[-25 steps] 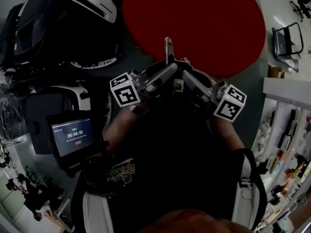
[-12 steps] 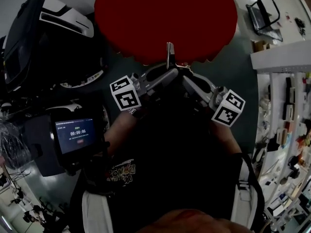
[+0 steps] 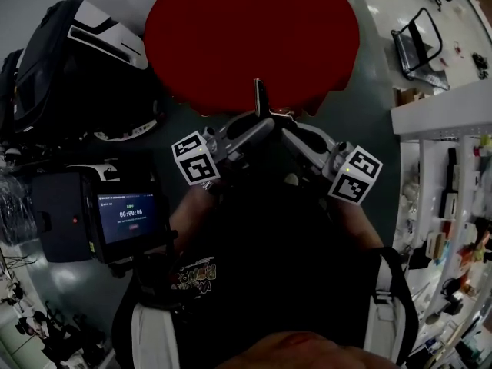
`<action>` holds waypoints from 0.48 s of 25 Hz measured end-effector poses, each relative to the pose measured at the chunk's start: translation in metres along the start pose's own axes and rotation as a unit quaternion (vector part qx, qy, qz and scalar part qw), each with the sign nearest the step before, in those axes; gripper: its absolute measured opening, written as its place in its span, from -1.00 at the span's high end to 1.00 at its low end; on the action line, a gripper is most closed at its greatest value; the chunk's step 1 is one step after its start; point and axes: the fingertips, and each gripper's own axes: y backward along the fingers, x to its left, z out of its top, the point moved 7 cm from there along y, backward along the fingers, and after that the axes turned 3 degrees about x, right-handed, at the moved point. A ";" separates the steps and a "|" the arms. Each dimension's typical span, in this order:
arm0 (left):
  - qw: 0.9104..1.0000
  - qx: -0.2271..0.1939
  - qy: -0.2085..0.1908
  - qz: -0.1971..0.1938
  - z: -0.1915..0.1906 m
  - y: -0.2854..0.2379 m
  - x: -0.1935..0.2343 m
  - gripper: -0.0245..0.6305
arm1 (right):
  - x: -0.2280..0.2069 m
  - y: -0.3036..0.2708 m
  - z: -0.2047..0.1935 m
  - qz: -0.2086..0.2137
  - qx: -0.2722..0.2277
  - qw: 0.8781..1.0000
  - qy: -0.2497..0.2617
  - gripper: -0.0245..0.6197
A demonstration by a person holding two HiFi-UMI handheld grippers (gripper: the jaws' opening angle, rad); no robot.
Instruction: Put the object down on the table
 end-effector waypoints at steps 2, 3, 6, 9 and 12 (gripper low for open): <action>1.000 -0.007 0.004 0.012 -0.019 -0.021 -0.003 0.55 | -0.012 0.026 0.003 0.009 0.006 1.000 -0.010 0.85; 1.000 -0.008 0.006 0.020 -0.029 -0.031 -0.005 0.56 | -0.018 0.039 0.003 0.014 0.007 1.000 -0.020 0.85; 0.999 -0.011 0.013 0.045 -0.059 -0.056 -0.011 0.57 | -0.035 0.075 0.001 0.031 0.011 0.998 -0.055 0.85; 0.997 -0.020 0.024 0.066 -0.078 -0.068 -0.016 0.57 | -0.046 0.098 0.000 0.052 0.012 0.995 -0.089 0.85; 0.995 -0.033 0.033 0.086 -0.081 -0.067 -0.017 0.62 | -0.052 0.106 -0.001 0.064 0.002 0.991 -0.114 0.86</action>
